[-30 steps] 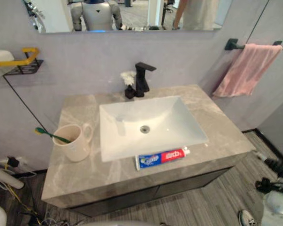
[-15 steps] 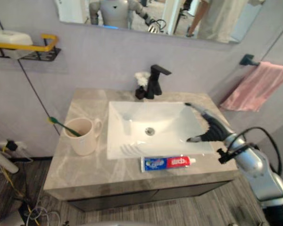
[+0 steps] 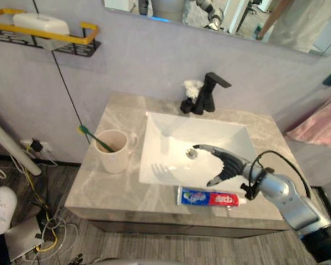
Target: Organize washtable
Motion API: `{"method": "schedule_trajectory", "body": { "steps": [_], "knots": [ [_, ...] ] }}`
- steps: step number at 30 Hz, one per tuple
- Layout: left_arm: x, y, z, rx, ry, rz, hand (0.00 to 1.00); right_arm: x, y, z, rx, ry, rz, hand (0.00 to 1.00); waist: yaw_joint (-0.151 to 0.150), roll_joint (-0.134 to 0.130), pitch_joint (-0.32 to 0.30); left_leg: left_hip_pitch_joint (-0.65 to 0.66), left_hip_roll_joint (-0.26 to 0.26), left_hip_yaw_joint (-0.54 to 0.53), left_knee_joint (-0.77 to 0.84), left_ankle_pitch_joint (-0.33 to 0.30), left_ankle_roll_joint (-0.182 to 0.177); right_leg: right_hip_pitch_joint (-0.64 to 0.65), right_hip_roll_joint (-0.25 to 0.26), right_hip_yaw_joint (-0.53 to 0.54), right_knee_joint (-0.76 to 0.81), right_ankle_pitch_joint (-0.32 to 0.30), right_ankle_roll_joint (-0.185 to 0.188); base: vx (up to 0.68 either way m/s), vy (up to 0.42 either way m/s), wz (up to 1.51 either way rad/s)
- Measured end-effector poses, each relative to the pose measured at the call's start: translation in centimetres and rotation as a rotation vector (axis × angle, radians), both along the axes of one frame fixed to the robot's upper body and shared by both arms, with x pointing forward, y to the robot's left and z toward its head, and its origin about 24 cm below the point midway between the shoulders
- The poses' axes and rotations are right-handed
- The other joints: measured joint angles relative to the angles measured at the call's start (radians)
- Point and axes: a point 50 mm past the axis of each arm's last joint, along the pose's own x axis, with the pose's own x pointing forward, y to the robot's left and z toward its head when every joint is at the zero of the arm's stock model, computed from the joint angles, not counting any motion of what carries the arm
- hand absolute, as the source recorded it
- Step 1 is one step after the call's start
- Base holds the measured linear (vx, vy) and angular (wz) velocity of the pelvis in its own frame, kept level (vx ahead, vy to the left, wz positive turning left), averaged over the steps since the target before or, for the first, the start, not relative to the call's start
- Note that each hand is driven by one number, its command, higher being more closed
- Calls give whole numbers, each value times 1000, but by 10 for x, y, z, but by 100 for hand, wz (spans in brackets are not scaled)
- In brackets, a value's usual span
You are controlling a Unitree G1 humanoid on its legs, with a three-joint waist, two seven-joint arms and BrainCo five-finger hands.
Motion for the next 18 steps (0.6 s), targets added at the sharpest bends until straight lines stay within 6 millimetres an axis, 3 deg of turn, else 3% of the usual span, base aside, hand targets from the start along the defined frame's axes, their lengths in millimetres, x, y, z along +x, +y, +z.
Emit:
{"method": "schedule_trajectory", "body": {
  "steps": [6,8,18],
  "knots": [
    [3,-2,-2,-8,8,-9,0,-6,-7,-8,-85,56,7,0,-4,9,9,-1,-2,-2,1,5,-1,0,-2,-1,0,0,0,-51,-15,0],
    [4,-3,-2,-10,10,-17,0,-14,-9,-20,-155,93,8,0,-11,14,12,-1,-1,0,1,5,-2,-2,-2,0,0,0,0,-47,-15,-2],
    [11,-9,-3,-21,14,-85,0,-20,-12,-32,-327,60,1,0,-47,43,30,12,8,23,1,4,-3,-1,2,23,0,1,-1,-12,-11,-6]
  ]
}}
